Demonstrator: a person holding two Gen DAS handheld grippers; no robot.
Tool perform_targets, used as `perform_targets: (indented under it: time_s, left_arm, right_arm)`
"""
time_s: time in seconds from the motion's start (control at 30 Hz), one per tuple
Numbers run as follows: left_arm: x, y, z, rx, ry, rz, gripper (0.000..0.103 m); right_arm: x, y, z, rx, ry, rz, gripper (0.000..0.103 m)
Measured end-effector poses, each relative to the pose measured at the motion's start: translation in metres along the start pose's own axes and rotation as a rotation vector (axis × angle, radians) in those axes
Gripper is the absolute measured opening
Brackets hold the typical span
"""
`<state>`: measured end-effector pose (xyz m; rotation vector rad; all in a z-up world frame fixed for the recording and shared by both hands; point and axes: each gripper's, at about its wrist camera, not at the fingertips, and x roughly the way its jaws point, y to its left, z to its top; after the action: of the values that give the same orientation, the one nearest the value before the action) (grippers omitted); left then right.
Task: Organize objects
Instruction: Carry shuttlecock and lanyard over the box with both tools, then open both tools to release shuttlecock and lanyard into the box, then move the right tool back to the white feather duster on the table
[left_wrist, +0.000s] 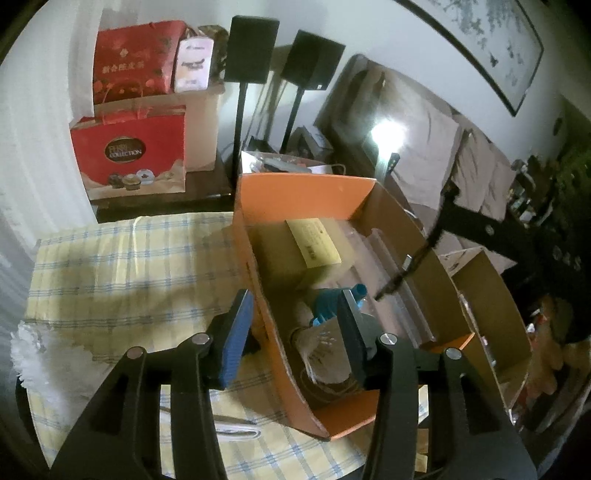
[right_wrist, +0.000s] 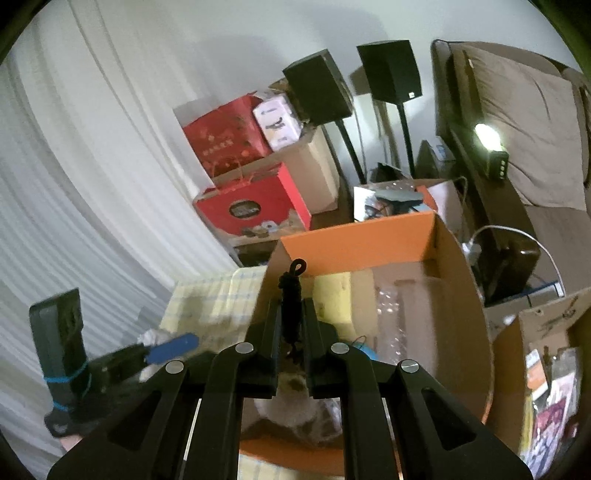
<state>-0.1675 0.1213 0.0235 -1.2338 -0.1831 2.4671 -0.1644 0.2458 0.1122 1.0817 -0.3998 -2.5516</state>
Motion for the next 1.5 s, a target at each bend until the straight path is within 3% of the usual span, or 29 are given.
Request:
perform_targets:
  time_s: [0.07,0.17,0.33,0.5,0.57,0.63,0.7,0.77,0.83,1.13,1.33,1.5]
  left_arm:
    - [-0.001,0.002,-0.001,-0.001,0.003,0.003,0.045]
    - [-0.005,0.008,-0.002,-0.015,-0.004,0.006,0.057]
    - [-0.009,0.024,-0.004,-0.042,-0.001,0.014,0.059]
    - [-0.013,0.037,-0.008,-0.064,-0.005,0.028,0.072]
    - [-0.013,0.042,-0.008,-0.072,-0.001,0.027,0.073]
    - [-0.011,0.046,-0.009,-0.079,0.008,0.026,0.076]
    - [-0.011,0.049,-0.010,-0.084,0.008,0.030,0.086]
    - [-0.012,0.051,-0.012,-0.082,0.004,0.035,0.087]
    - [-0.012,0.053,-0.013,-0.079,0.009,0.043,0.087]
    - [-0.010,0.069,-0.024,-0.090,0.037,0.087,0.088]
    - [0.009,0.082,-0.036,-0.114,0.087,0.102,0.088]
    - [0.031,0.088,-0.042,-0.140,0.132,0.091,0.085]
  right_arm:
    - [0.011,0.005,0.003,0.004,0.008,0.008,0.009]
    - [0.030,0.012,0.002,0.002,0.025,0.009,0.009]
    - [0.066,0.016,-0.008,-0.003,0.084,-0.014,0.010]
    - [0.086,0.008,-0.020,0.015,0.135,-0.041,0.013]
    - [0.086,0.006,-0.022,0.022,0.139,-0.053,0.016]
    - [0.083,0.006,-0.023,0.026,0.134,-0.060,0.029]
    - [0.076,0.007,-0.023,0.023,0.118,-0.061,0.032]
    - [0.069,0.011,-0.023,0.014,0.106,-0.060,0.037]
    - [0.063,0.017,-0.023,-0.004,0.096,-0.061,0.050]
    - [0.038,0.050,-0.031,-0.054,0.054,-0.003,0.067]
    - [0.029,0.068,-0.037,-0.087,0.041,0.009,0.075]
    - [0.030,0.071,-0.044,-0.090,0.052,0.007,0.076]
